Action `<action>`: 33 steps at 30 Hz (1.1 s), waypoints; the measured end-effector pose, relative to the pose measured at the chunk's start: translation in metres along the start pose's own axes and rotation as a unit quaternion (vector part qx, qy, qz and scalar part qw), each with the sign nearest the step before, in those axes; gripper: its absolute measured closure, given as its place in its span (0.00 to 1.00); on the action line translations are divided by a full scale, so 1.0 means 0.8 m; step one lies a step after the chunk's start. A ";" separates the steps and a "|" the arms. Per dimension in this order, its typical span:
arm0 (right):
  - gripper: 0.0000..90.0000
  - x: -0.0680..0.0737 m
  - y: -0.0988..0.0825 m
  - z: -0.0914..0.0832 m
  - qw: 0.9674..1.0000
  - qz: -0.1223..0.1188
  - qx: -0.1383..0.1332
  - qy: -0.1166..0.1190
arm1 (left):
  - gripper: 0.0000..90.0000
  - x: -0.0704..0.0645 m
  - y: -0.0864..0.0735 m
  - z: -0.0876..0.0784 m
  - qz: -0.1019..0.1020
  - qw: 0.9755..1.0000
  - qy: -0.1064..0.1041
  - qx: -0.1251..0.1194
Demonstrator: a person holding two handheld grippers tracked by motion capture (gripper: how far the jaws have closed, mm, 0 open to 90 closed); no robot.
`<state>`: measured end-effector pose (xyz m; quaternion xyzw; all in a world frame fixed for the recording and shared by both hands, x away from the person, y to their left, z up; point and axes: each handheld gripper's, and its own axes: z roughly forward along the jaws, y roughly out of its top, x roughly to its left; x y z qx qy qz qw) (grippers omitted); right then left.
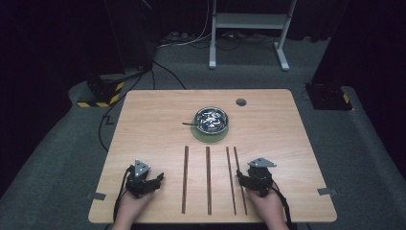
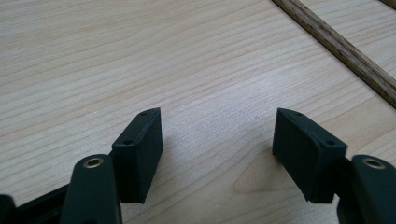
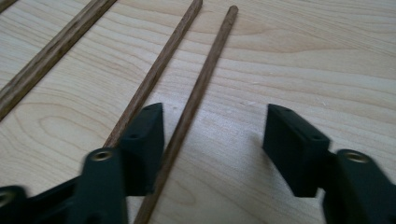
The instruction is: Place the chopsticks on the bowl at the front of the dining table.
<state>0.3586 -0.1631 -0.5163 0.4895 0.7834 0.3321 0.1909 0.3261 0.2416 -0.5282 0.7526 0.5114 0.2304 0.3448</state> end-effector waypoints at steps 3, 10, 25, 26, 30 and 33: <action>0.59 0.000 0.000 -0.003 1.000 0.009 -0.002 0.008 | 0.37 0.000 0.000 0.000 0.001 1.000 -0.001 0.000; 0.68 0.005 -0.003 -0.003 1.000 -0.004 0.006 0.025 | 0.37 0.000 0.000 0.000 0.001 1.000 -0.001 0.000; 0.81 -0.027 0.001 -0.009 0.999 0.005 0.033 -0.021 | 0.37 0.000 0.000 0.000 0.001 1.000 -0.002 0.000; 0.77 -0.034 0.002 -0.012 0.999 0.003 0.042 -0.017 | 0.37 0.000 0.000 0.001 0.001 1.000 -0.003 0.000; 0.76 -0.042 0.002 -0.014 0.999 -0.001 0.049 -0.011 | 0.37 0.000 0.001 0.001 0.002 1.000 -0.006 -0.001; 0.83 -0.048 0.004 -0.015 0.998 -0.001 0.056 -0.009 | 0.36 0.000 0.001 0.001 0.003 1.000 -0.005 0.001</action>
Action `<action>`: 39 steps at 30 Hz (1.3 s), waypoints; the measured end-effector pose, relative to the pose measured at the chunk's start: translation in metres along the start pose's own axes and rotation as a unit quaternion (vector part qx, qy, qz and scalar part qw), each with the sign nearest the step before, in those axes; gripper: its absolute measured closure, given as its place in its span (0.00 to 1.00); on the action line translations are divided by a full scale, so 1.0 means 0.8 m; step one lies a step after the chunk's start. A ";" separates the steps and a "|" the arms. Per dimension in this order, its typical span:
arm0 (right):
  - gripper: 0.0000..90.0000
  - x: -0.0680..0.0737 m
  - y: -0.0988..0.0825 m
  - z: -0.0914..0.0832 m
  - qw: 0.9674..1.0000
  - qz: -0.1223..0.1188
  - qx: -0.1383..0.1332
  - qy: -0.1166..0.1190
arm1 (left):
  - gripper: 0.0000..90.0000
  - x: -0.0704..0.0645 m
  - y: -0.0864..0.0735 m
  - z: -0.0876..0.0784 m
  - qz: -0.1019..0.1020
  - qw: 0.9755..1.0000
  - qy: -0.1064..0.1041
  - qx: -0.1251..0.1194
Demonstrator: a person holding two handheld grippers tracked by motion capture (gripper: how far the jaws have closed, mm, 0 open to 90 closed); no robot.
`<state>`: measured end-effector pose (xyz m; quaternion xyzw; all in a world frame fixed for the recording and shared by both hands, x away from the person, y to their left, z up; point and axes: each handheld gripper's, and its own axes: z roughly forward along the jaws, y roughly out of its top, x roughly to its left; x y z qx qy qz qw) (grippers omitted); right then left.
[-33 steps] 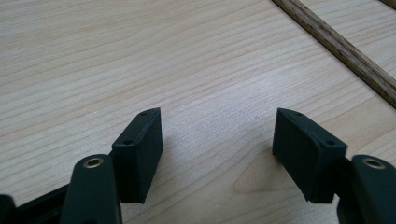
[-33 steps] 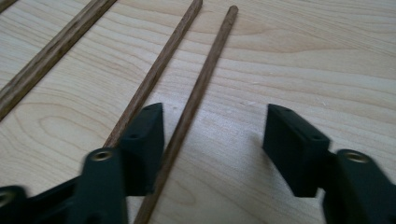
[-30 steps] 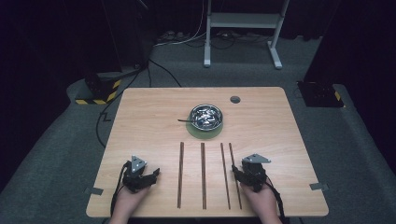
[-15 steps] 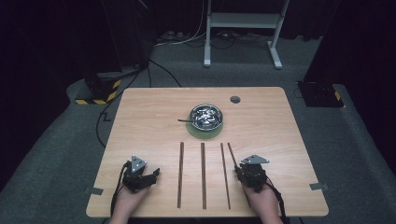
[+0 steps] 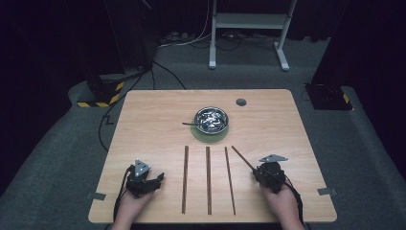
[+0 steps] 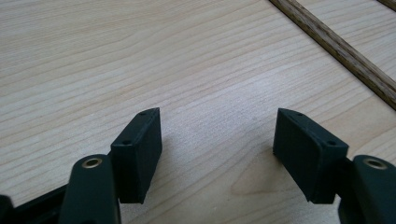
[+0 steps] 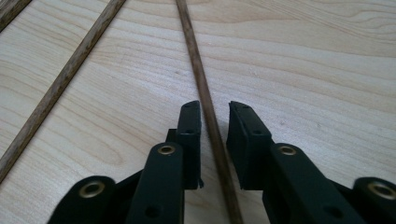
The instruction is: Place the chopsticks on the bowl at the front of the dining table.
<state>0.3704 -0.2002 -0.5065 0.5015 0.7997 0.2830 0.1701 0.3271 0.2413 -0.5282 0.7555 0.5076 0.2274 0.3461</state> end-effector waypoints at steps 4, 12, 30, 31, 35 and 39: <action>0.79 -0.003 0.006 0.000 1.000 0.006 0.015 0.002 | 0.36 0.000 0.000 0.000 0.004 1.000 -0.004 0.000; 0.70 -0.003 0.021 0.009 0.999 -0.002 0.032 -0.009 | 0.36 0.000 0.001 0.000 0.006 1.000 -0.008 0.001; 0.86 0.000 0.033 0.014 0.998 -0.040 0.052 0.001 | 0.35 0.000 0.001 0.001 0.005 1.000 -0.008 -0.002; 0.86 -0.001 0.033 0.014 0.998 -0.041 0.054 0.001 | 0.35 0.000 0.001 0.001 0.005 1.000 -0.008 -0.002; 0.89 0.001 0.033 0.014 0.997 -0.053 0.053 0.004 | 0.35 0.000 0.001 0.001 0.005 1.000 -0.008 -0.001; 0.89 0.003 0.034 0.014 0.997 -0.055 0.052 0.007 | 0.35 0.000 0.001 0.001 0.005 1.000 -0.008 -0.001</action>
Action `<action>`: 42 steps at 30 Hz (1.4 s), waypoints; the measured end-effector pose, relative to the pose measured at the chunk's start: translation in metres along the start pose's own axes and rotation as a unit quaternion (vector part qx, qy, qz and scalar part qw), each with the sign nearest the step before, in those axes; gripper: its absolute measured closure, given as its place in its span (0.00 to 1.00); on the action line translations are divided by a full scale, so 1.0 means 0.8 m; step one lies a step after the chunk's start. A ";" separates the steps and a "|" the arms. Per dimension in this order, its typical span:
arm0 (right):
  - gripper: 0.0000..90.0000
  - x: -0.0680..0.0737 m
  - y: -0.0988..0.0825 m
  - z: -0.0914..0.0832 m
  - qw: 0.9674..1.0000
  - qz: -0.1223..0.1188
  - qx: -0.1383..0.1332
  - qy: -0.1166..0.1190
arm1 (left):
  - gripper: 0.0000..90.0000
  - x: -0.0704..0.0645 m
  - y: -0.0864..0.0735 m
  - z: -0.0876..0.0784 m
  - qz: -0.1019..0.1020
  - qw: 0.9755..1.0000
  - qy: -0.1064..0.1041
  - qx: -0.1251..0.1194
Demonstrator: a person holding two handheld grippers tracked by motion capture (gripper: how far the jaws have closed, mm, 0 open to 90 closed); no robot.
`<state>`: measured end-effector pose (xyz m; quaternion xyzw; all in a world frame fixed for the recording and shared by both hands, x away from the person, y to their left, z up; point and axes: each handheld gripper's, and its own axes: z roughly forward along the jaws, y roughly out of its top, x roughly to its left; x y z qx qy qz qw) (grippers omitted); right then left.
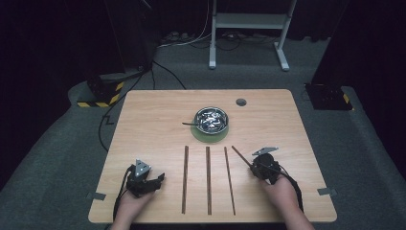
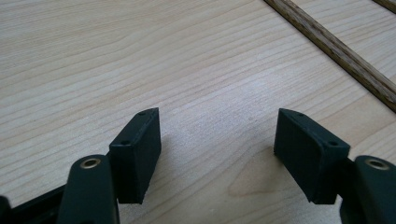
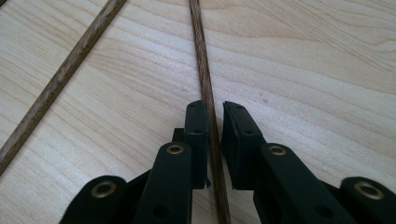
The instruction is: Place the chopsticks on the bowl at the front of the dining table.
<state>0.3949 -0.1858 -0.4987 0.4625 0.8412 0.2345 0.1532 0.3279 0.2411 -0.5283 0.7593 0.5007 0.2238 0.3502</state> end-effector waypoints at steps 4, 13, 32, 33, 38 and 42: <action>0.93 0.001 0.002 0.001 1.000 0.002 0.001 -0.003 | 0.35 0.000 0.000 0.000 0.000 1.000 -0.001 0.000; 0.93 0.004 0.005 -0.006 1.000 0.016 -0.016 -0.005 | 0.35 0.000 0.000 0.000 0.000 1.000 0.000 0.000; 0.93 0.028 0.060 -0.043 0.997 0.004 -0.076 -0.012 | 0.35 0.000 0.000 0.000 0.002 1.000 -0.002 0.000; 0.93 0.029 0.065 -0.042 0.997 0.005 -0.079 -0.014 | 0.35 0.000 0.000 0.000 0.002 1.000 -0.002 0.000; 0.93 0.036 0.087 -0.037 0.997 0.003 -0.082 -0.012 | 0.35 0.000 0.000 0.000 0.001 1.000 -0.002 0.000; 0.93 0.042 0.103 -0.031 0.996 0.002 -0.086 -0.008 | 0.35 0.000 0.000 0.000 0.002 1.000 -0.003 0.000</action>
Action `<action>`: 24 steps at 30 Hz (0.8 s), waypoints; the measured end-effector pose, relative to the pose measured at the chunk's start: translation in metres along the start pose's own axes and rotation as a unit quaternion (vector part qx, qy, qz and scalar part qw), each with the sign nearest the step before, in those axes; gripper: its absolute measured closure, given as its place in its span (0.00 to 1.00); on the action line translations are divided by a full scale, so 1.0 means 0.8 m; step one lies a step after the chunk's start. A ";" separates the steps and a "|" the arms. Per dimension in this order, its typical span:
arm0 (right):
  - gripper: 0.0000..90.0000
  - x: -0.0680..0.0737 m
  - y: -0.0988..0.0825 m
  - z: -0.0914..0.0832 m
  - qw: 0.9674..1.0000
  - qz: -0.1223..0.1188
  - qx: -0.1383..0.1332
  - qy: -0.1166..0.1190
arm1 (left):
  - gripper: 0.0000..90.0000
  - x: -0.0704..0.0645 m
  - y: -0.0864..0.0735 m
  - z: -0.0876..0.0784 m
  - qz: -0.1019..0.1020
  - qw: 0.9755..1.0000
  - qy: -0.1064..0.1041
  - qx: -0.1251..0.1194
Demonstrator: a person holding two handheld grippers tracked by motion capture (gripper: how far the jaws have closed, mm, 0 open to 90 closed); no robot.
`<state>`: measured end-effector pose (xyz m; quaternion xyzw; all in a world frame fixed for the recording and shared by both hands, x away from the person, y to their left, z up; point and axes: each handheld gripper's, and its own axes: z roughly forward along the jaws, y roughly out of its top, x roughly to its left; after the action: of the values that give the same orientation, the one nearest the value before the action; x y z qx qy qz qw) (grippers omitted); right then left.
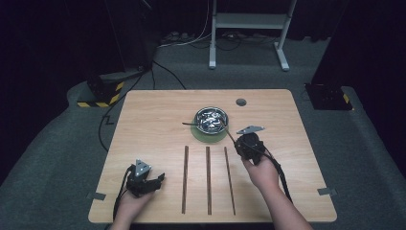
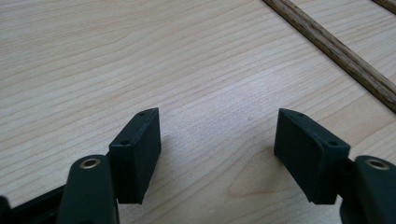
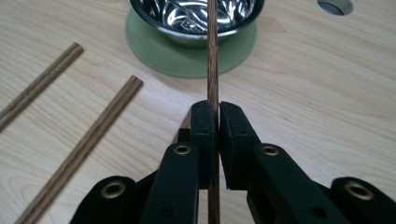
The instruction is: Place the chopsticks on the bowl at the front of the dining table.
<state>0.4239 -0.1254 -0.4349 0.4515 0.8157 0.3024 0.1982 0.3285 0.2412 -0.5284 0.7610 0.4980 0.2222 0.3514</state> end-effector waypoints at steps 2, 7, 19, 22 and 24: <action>0.93 0.003 0.007 0.003 1.000 -0.002 -0.001 0.000 | 0.35 0.000 0.000 0.000 0.002 1.000 0.000 0.000; 0.93 0.011 0.030 0.014 1.000 -0.005 -0.002 0.002 | 0.35 0.000 0.000 0.000 0.002 1.000 0.000 0.000; 0.93 0.019 0.081 0.058 1.000 -0.015 0.005 -0.012 | 0.35 0.001 0.000 0.001 0.003 1.000 -0.004 0.000; 0.93 0.022 0.090 0.069 1.000 -0.016 0.008 -0.015 | 0.36 0.001 0.001 0.001 0.003 1.000 -0.003 0.000; 0.93 0.026 0.098 0.076 1.000 -0.010 0.008 -0.015 | 0.35 0.001 0.001 0.001 0.004 1.000 -0.004 0.001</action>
<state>0.4982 -0.0564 -0.4279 0.4490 0.8199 0.2870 0.2095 0.3297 0.2418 -0.5283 0.7640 0.4941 0.2199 0.3518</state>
